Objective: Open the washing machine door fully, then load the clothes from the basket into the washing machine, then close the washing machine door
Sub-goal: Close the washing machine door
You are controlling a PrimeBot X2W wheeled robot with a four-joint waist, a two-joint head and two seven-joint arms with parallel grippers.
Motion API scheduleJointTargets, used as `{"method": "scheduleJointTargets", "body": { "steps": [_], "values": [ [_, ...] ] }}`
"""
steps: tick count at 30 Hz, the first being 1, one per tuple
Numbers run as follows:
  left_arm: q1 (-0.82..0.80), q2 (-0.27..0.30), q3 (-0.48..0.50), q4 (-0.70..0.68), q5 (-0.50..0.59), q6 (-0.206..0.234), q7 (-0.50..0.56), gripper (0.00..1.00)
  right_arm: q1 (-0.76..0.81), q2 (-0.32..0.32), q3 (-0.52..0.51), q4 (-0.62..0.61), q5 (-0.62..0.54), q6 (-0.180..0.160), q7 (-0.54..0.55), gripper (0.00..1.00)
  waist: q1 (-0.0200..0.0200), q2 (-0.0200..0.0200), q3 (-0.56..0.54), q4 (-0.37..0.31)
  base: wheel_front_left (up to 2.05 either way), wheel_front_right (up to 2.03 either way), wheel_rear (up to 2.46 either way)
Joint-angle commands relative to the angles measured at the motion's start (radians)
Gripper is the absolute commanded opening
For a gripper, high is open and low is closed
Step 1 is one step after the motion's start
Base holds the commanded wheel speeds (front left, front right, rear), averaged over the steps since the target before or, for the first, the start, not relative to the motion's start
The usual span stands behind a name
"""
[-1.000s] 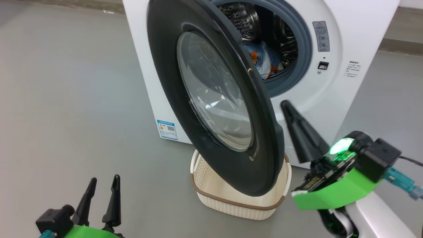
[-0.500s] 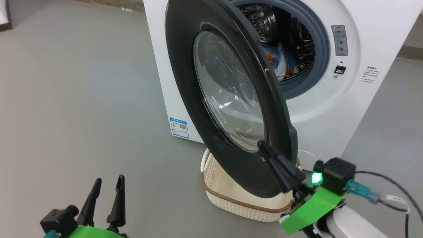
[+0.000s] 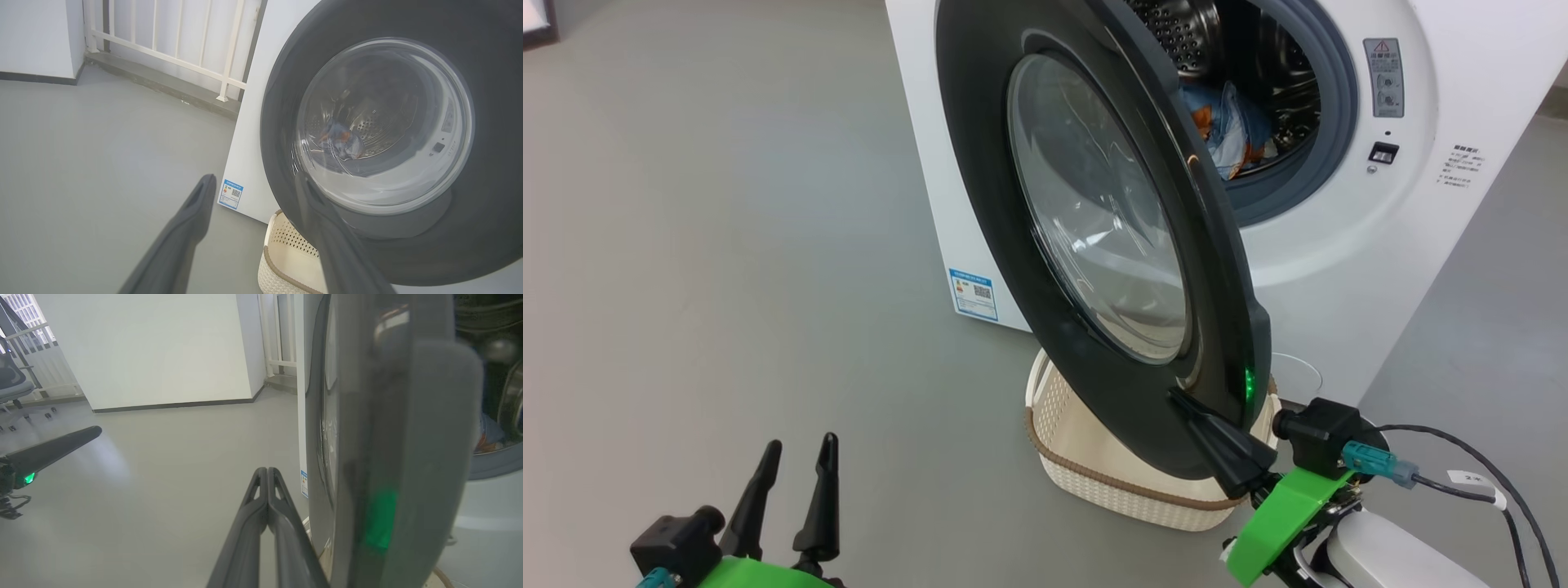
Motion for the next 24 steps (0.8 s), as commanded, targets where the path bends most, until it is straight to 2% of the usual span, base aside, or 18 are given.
{"method": "scheduleJointTargets", "body": {
  "steps": [1, 10, 24],
  "values": [
    [-0.037, 0.019, 0.026, -0.022, -0.009, -0.002, -0.009, 1.00, -0.039, -0.011, 0.014, -0.003, 0.012, 0.004, -0.005, 0.00, 0.0000, 0.0000, 0.008, -0.001, 0.00, 0.00, 0.00],
    [-0.050, 0.022, 0.024, -0.029, -0.013, -0.002, -0.009, 1.00, -0.078, -0.036, 0.006, 0.044, 0.031, 0.004, -0.005, 0.00, 0.0000, 0.0000, 0.047, -0.011, 0.00, 0.00, 0.00],
    [-0.104, 0.036, 0.009, -0.045, -0.019, -0.002, -0.009, 1.00, -0.179, -0.121, -0.121, 0.099, 0.023, 0.004, -0.005, 0.00, 0.0000, 0.0000, 0.187, -0.021, 0.00, 0.00, 0.00]
  ]
}}
